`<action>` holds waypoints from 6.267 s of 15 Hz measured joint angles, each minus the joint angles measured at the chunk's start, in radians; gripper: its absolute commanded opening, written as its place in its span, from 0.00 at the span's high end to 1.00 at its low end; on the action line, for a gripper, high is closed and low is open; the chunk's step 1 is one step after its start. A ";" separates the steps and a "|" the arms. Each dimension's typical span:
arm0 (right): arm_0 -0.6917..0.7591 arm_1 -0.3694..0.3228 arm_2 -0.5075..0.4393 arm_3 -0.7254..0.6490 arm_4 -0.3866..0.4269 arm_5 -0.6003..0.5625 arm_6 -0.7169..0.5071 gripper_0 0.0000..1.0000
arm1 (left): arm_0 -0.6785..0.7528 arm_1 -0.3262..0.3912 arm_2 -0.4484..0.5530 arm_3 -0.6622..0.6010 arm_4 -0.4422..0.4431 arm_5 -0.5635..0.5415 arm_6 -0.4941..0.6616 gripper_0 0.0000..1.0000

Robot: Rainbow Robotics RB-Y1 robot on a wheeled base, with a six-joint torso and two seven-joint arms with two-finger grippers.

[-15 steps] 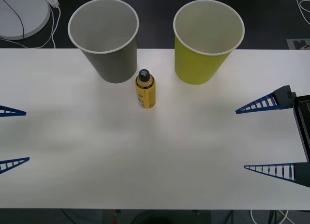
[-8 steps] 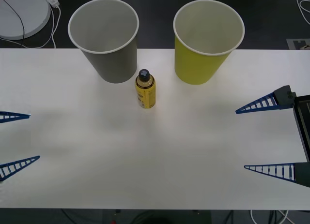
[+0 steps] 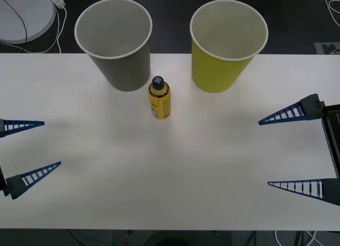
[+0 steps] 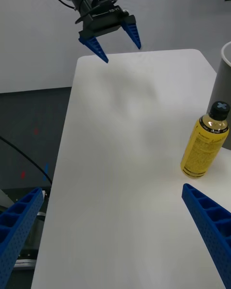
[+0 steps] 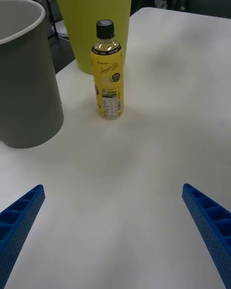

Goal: Put the can into the green bin and the plastic bottle into the gray bin

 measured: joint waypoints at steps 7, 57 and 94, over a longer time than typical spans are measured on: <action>0.000 0.000 0.000 0.000 0.000 0.000 0.000 0.00 | -0.095 -0.036 -0.108 0.005 -0.044 0.106 0.003 0.00; 0.000 0.000 0.000 0.000 0.000 0.000 0.000 0.00 | -0.606 -0.520 -0.453 0.219 -0.558 0.365 0.287 0.00; 0.000 0.000 0.000 0.000 0.000 0.000 0.000 0.00 | -0.747 -0.699 -0.456 0.327 -0.807 0.359 0.407 0.00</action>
